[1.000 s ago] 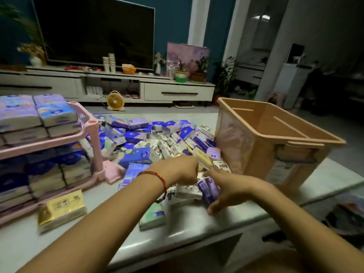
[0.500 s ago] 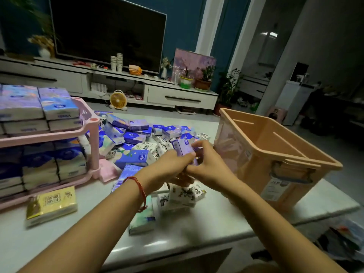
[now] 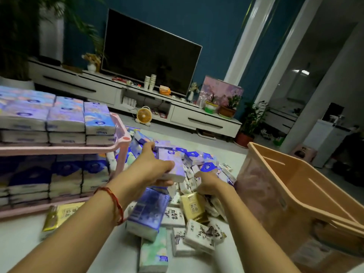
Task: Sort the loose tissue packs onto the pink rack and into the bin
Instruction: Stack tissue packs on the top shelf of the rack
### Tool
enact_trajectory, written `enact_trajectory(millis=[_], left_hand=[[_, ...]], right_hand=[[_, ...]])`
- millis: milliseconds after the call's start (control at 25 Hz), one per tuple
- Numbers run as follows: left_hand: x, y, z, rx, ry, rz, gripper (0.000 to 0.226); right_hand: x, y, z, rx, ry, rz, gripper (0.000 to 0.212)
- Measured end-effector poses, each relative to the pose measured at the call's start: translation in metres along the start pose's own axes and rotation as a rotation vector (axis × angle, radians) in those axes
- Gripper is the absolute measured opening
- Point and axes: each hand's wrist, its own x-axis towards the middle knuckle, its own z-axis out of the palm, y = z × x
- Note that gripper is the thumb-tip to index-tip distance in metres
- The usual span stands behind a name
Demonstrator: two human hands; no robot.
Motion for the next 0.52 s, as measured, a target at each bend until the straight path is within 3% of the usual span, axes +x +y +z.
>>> enact_trajectory(millis=[80,240,320,440,520], left_hand=[[-0.001,0.0,-0.003,-0.015,0.001,-0.027,0.052],[0.002,0.0,-0.01,-0.128,-0.062,-0.112,0.023],[0.0,0.007,-0.014,-0.168,-0.103,-0.098,0.014],[-0.007,0.023,-0.025,-0.203,-0.207,-0.031,0.038],[-0.012,0.031,-0.034,-0.215,-0.226,0.022,0.042]], right_hand=[[0.004,-0.002,0.0,-0.043,-0.017,-0.006,0.056],[0.006,0.0,0.003,-0.013,0.036,0.0,0.046],[0.002,0.001,-0.003,0.042,0.05,-0.014,0.054],[-0.003,0.0,-0.029,0.092,0.179,-0.053,0.045],[-0.003,-0.002,-0.04,0.143,0.227,-0.064,0.04]])
